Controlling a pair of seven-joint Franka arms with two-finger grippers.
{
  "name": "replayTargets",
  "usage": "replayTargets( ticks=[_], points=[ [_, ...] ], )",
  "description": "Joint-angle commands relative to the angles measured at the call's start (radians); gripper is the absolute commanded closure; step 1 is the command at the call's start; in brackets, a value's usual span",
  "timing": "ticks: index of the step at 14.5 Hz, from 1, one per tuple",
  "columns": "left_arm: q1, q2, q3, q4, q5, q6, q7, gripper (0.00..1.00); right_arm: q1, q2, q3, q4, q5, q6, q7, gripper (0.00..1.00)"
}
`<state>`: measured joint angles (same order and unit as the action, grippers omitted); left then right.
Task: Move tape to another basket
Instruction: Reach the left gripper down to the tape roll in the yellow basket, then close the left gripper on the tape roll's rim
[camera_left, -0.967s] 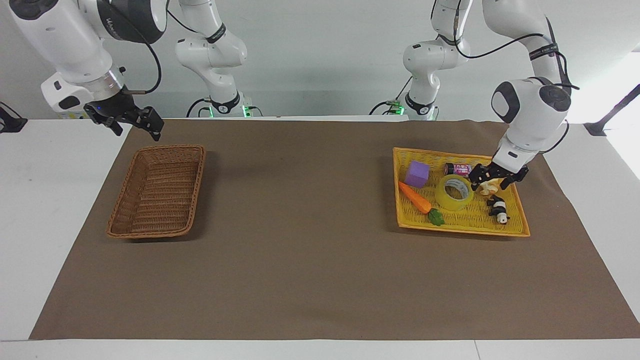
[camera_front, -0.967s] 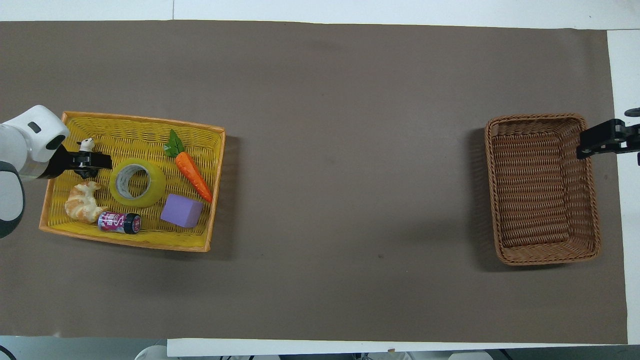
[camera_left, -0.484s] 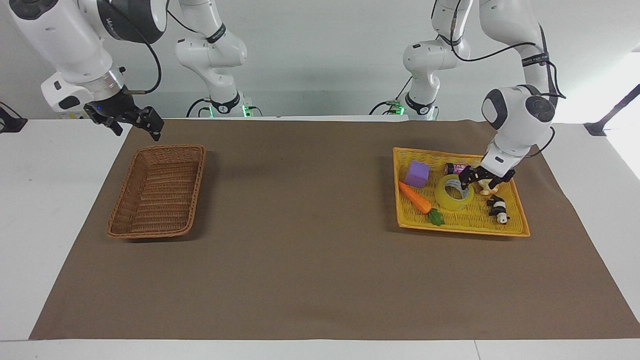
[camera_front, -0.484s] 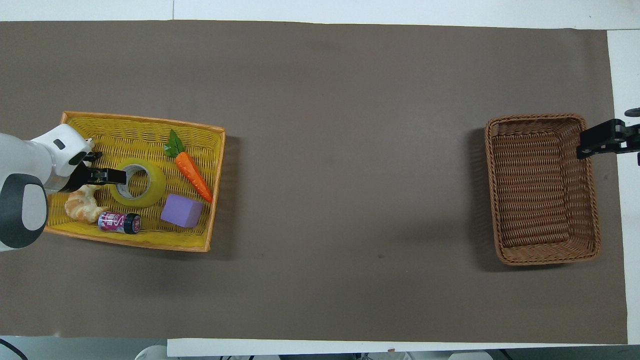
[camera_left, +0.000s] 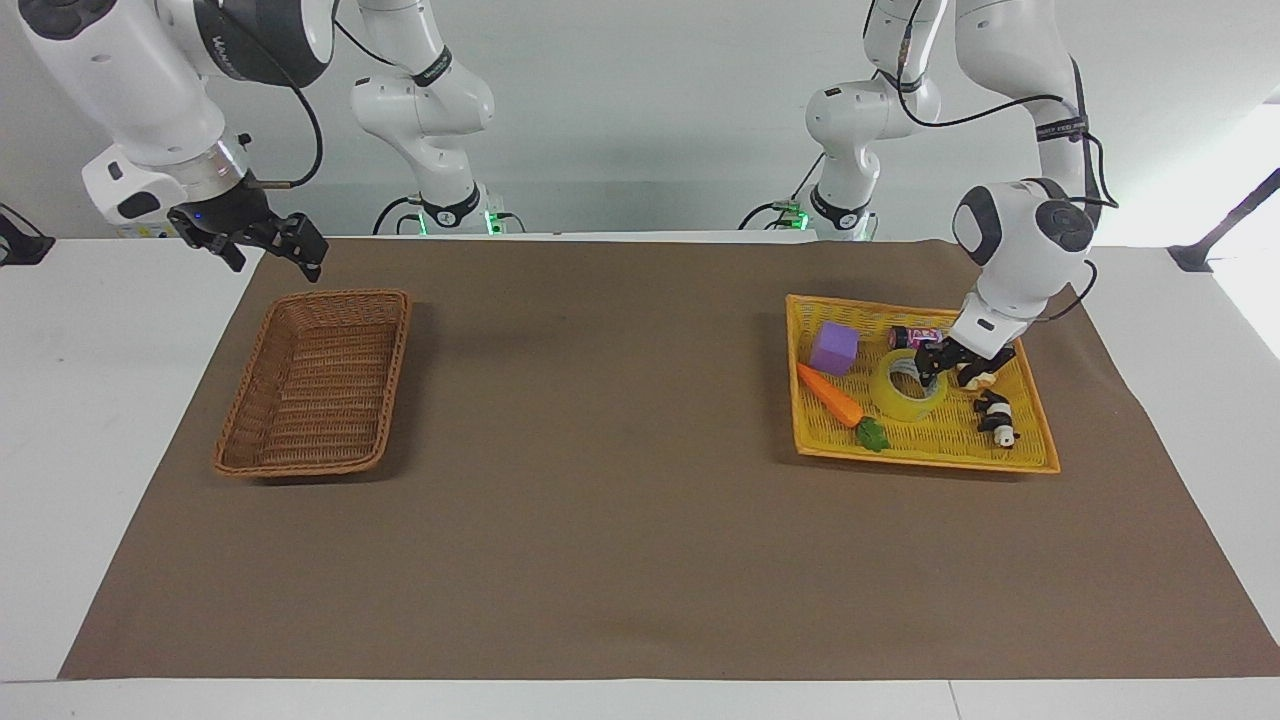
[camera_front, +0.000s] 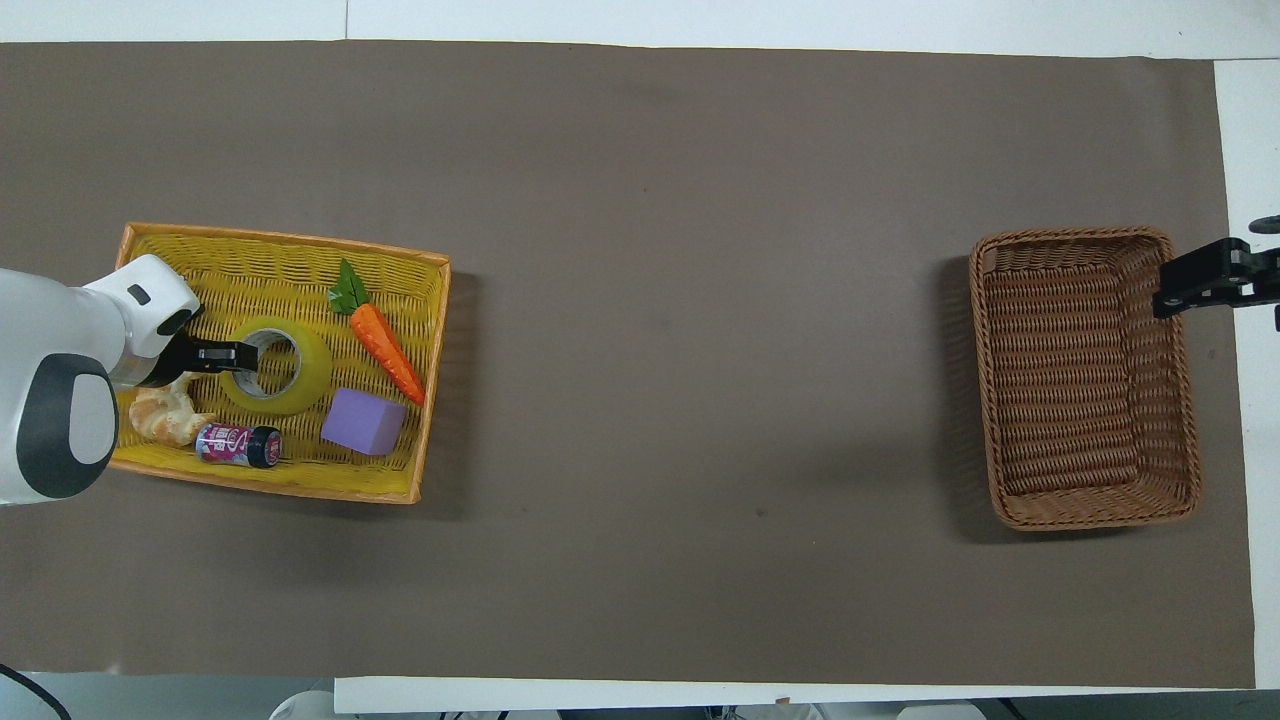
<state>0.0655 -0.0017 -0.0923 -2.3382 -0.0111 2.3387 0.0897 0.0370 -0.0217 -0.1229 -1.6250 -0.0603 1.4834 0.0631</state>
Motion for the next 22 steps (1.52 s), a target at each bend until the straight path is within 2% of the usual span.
replayTargets(
  ticks=[1,4,7,15,16,17,19,20,22],
  points=[
    [-0.024,0.020,0.008,-0.020,0.006,0.039,-0.044,0.38,-0.005,-0.026,0.006,-0.030,-0.012,0.008,-0.019,0.00],
    [-0.030,0.037,0.008,-0.024,0.006,0.063,-0.044,0.39,-0.005,-0.026,0.006,-0.030,-0.012,0.008,-0.019,0.00],
    [-0.029,0.038,0.008,-0.029,0.006,0.062,-0.042,0.44,-0.005,-0.026,0.006,-0.030,-0.012,0.008,-0.019,0.00],
    [-0.030,0.039,0.008,-0.055,0.006,0.068,-0.042,0.45,-0.005,-0.026,0.006,-0.030,-0.012,0.008,-0.019,0.00],
    [-0.030,0.039,0.008,-0.055,0.006,0.067,-0.042,0.48,-0.005,-0.026,0.006,-0.030,-0.012,0.008,-0.019,0.00],
    [-0.029,0.039,0.009,-0.055,0.006,0.065,-0.042,0.60,-0.005,-0.026,0.005,-0.030,-0.012,0.008,-0.019,0.00],
    [-0.021,0.039,0.009,-0.053,0.006,0.065,-0.033,0.91,-0.005,-0.026,0.006,-0.030,-0.012,0.008,-0.019,0.00],
    [-0.020,0.040,0.008,-0.047,0.006,0.065,-0.036,0.98,-0.005,-0.026,0.006,-0.030,-0.012,0.008,-0.019,0.00],
    [-0.029,0.037,0.008,-0.020,0.006,0.039,-0.039,0.99,-0.005,-0.026,0.006,-0.030,-0.012,0.008,-0.019,0.00]
  ],
)
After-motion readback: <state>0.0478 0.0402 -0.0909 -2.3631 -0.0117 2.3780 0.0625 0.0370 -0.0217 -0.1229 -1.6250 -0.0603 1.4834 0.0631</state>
